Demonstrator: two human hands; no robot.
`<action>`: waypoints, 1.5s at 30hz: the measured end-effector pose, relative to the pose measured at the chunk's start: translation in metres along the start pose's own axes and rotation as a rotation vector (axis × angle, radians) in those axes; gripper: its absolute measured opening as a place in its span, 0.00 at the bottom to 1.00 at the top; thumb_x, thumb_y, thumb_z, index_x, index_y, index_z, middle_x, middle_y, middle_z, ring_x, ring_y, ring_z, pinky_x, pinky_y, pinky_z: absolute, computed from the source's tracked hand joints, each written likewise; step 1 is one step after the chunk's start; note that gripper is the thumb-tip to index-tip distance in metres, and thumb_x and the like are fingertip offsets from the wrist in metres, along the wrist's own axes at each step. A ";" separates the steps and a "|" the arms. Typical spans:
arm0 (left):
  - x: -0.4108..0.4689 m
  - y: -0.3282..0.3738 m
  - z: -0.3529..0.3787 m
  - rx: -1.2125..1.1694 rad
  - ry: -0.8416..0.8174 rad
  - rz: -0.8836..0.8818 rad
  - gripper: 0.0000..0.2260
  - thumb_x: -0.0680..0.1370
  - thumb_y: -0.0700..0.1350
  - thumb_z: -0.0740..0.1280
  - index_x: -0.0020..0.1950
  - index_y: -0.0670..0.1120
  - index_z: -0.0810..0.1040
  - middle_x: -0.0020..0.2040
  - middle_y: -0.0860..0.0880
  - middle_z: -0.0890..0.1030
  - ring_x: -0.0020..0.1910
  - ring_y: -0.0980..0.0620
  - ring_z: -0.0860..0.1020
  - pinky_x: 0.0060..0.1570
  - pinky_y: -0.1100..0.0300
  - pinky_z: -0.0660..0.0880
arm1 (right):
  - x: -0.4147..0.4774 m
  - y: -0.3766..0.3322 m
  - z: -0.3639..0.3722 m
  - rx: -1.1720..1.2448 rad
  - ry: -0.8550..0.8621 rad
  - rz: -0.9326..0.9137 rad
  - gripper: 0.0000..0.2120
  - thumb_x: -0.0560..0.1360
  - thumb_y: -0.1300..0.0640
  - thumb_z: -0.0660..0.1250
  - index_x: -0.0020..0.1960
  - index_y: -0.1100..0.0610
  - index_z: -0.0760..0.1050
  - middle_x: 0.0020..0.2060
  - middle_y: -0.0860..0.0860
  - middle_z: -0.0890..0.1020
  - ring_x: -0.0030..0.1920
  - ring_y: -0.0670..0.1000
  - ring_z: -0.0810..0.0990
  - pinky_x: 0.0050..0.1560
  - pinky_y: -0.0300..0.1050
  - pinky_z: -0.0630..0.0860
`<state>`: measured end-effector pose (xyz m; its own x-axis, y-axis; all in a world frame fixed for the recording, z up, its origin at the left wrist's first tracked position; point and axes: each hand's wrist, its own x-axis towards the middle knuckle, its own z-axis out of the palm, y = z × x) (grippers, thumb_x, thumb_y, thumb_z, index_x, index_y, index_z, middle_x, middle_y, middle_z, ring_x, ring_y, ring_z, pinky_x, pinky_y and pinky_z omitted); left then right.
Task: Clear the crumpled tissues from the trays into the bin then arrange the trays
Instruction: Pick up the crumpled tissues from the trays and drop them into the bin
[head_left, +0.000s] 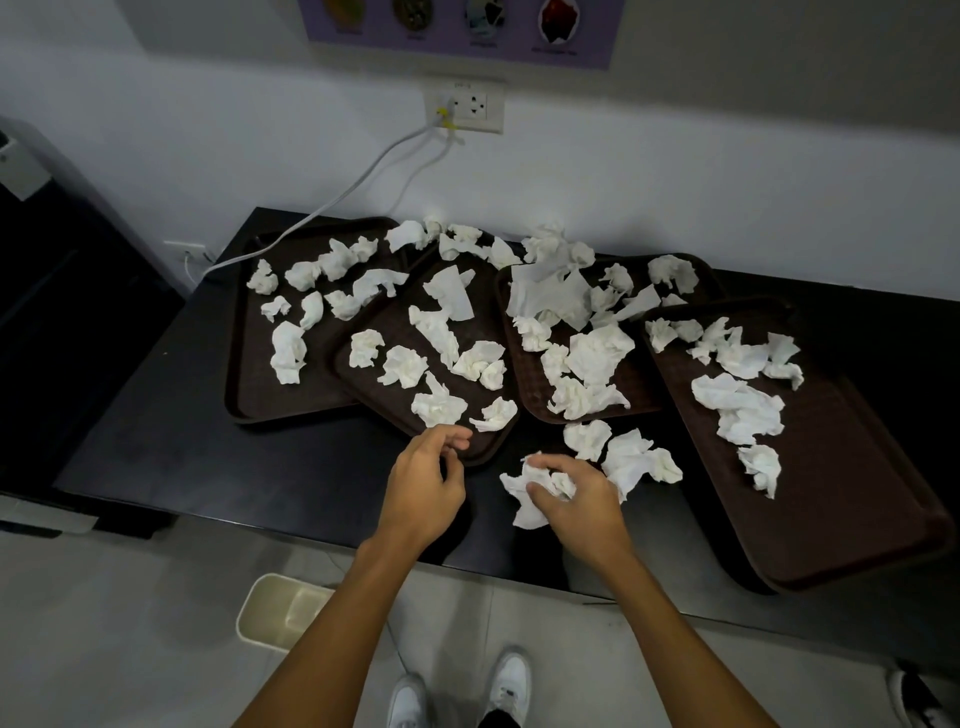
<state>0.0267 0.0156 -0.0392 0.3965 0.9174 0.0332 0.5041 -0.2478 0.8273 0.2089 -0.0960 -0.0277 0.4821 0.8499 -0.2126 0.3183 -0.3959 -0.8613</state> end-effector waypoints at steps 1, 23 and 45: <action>0.001 0.000 0.000 0.000 0.000 0.003 0.16 0.77 0.35 0.65 0.59 0.53 0.80 0.51 0.59 0.81 0.52 0.58 0.80 0.54 0.54 0.80 | 0.000 0.001 0.001 -0.014 0.007 0.021 0.10 0.75 0.59 0.74 0.53 0.47 0.84 0.53 0.47 0.82 0.52 0.44 0.81 0.47 0.33 0.80; 0.078 0.011 0.046 0.375 -0.265 0.134 0.19 0.78 0.38 0.71 0.69 0.49 0.79 0.64 0.46 0.78 0.63 0.46 0.72 0.66 0.55 0.71 | -0.006 -0.012 -0.020 0.092 0.040 0.137 0.05 0.73 0.61 0.75 0.47 0.55 0.81 0.39 0.49 0.83 0.37 0.43 0.82 0.32 0.32 0.76; -0.045 0.008 -0.049 0.024 0.099 -0.004 0.12 0.77 0.43 0.71 0.60 0.51 0.81 0.47 0.54 0.81 0.44 0.54 0.80 0.44 0.69 0.75 | -0.010 -0.028 0.027 0.056 0.035 -0.047 0.06 0.72 0.59 0.74 0.43 0.48 0.83 0.43 0.46 0.83 0.43 0.45 0.83 0.46 0.46 0.81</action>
<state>-0.0251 -0.0126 -0.0069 0.3174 0.9443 0.0864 0.5238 -0.2506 0.8142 0.1731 -0.0836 -0.0138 0.4967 0.8538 -0.1560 0.2953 -0.3353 -0.8946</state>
